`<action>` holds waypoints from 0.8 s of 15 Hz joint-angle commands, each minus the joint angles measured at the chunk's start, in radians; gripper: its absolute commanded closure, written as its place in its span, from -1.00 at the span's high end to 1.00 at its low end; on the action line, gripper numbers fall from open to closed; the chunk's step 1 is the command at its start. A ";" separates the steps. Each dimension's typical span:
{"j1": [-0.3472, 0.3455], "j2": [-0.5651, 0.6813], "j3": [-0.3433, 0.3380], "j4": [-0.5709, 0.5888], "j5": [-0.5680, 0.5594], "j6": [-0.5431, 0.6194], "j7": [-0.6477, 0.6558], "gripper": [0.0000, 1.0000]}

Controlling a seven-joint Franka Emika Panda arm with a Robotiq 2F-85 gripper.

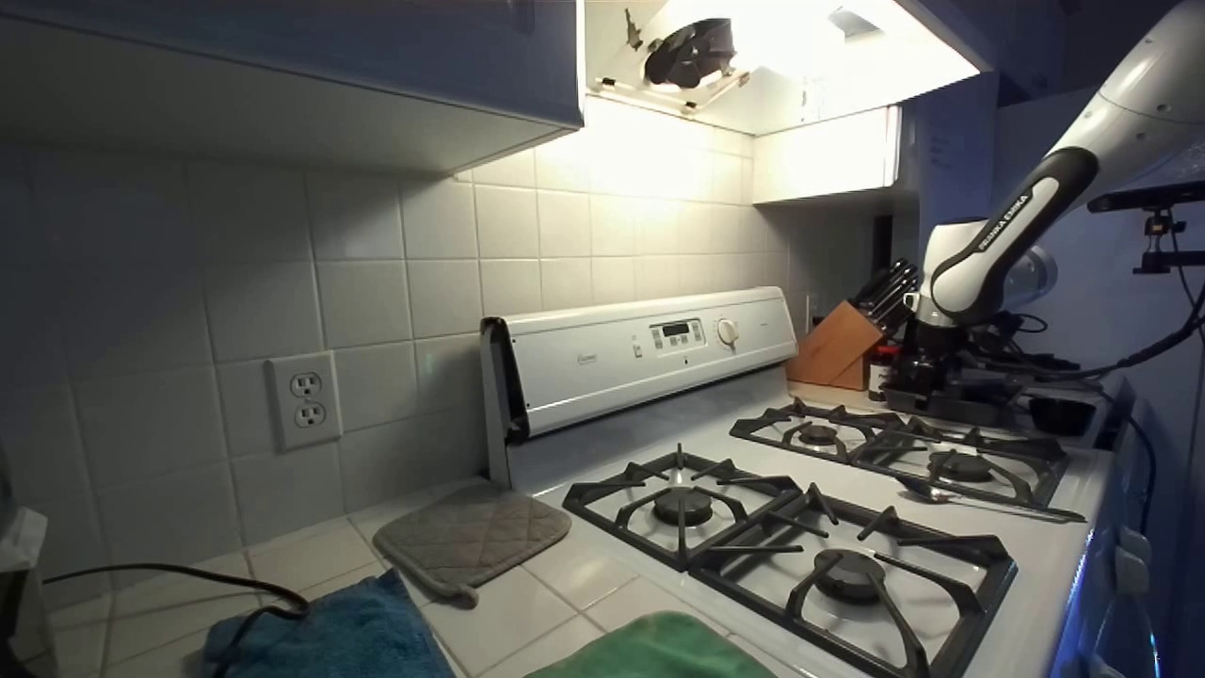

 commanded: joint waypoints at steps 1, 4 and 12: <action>-0.009 -0.032 0.027 -0.013 0.044 -0.012 -0.034 1.00; -0.007 -0.068 0.045 -0.031 0.068 -0.030 -0.035 1.00; 0.049 -0.242 0.039 -0.110 0.116 -0.166 0.023 1.00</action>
